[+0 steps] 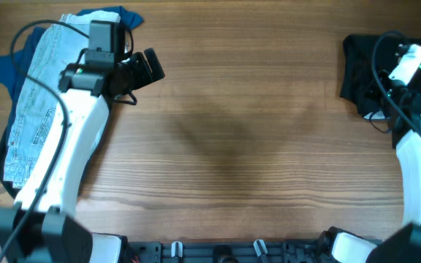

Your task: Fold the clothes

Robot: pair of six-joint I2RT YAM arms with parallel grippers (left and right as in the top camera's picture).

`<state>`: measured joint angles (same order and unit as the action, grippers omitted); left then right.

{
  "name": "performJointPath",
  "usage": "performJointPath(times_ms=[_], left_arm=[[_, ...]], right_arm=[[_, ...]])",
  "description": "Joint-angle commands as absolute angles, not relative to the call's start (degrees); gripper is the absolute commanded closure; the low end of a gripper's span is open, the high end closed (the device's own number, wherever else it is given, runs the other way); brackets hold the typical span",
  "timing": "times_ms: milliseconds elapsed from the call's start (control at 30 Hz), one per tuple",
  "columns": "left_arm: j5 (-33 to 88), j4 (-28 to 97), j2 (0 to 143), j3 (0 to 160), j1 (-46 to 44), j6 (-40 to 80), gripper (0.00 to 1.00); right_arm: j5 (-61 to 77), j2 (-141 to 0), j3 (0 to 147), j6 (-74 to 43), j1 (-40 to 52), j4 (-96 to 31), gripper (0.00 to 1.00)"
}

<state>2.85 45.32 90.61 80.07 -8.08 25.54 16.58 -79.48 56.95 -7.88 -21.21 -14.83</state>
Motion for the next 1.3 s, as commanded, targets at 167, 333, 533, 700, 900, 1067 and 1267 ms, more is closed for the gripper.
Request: performJointPath(times_ms=[167,333,533,700,900,1067,1267], left_arm=[[1.23,52.1,77.69,79.83,-7.75,19.66,0.0],[-0.03,52.86,74.96,79.83,-7.77,10.41,0.0],[0.56,55.79,74.76,79.83,-7.77,1.26,0.0],[0.54,55.9,74.78,79.83,-7.75,1.3,0.0],[0.58,62.57,74.78,79.83,-7.77,3.46,0.0],[0.56,62.61,74.78,79.83,-7.77,3.44,0.0],[0.95,62.65,74.78,79.83,-7.77,3.44,0.0]], right_arm=[[17.85,-64.31,57.91,-8.08,-21.41,-15.84,0.0],[16.36,-62.17,57.89,-7.66,-21.41,-15.81,0.0],[16.36,-65.52,57.84,-7.66,-21.41,-18.13,0.0],[16.36,-69.28,57.84,-7.66,-21.41,-18.11,0.01],[16.36,-75.11,57.84,-7.64,-21.41,-18.11,0.0],[16.36,-79.2,57.84,-7.66,-21.41,-18.09,0.0],[16.36,-83.02,57.84,-7.64,-21.41,-18.06,0.0]])
